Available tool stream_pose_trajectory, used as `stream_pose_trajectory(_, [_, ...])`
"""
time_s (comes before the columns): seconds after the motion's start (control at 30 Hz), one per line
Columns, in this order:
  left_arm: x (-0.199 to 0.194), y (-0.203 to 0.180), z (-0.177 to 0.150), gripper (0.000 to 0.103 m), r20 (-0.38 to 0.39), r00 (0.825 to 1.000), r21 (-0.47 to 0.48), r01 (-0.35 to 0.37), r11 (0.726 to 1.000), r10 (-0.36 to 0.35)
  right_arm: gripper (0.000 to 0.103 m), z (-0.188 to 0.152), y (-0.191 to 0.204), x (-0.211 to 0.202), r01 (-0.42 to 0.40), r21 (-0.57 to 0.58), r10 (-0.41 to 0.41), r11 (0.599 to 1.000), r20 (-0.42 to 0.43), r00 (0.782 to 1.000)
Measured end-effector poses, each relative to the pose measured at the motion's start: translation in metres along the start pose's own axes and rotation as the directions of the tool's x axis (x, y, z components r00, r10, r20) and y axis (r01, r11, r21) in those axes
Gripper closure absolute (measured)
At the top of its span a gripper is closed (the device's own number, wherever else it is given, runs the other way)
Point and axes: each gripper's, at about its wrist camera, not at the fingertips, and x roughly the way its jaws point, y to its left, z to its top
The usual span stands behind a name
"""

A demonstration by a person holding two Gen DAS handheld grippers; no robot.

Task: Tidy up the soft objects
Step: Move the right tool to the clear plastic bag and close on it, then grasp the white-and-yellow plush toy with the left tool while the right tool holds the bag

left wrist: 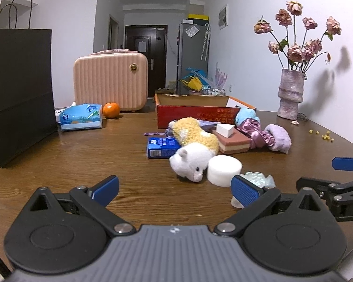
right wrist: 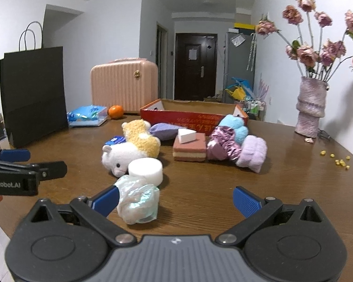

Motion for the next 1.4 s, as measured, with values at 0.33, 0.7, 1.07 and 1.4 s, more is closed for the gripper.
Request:
stream_pose_trajectory(0.33, [0.013, 0.021, -0.005, 0.0, -0.022, 0.999, -0.026, -0.035, 0.999, 0.034, 0.001, 0.005, 0.021, 0.045, -0.064, -0.037, 0.061, 0.997, -0.083, 0.995])
stream_pose_trajectory(0.7, [0.024, 0.035, -0.01, 0.0, -0.049, 0.998, -0.051, -0.048, 0.998, 0.046, 0.016, 0.006, 0.034, 0.08, -0.116, -0.05, 0.107, 0.992, -0.157, 0.982])
stream_pose_trajectory(1.07, [0.031, 0.037, -0.012, 0.0, -0.074, 0.996, -0.065, -0.049, 0.997, 0.044, 0.062, 0.002, 0.035, 0.094, -0.149, -0.037, 0.138, 0.988, -0.199, 0.97])
stream_pose_trajectory(1.4, [0.033, 0.034, -0.011, 0.0, -0.076, 0.996, -0.061, -0.049, 0.997, 0.044, 0.066, 0.005, 0.029, 0.085, -0.152, -0.033, 0.145, 0.988, -0.159, 0.977])
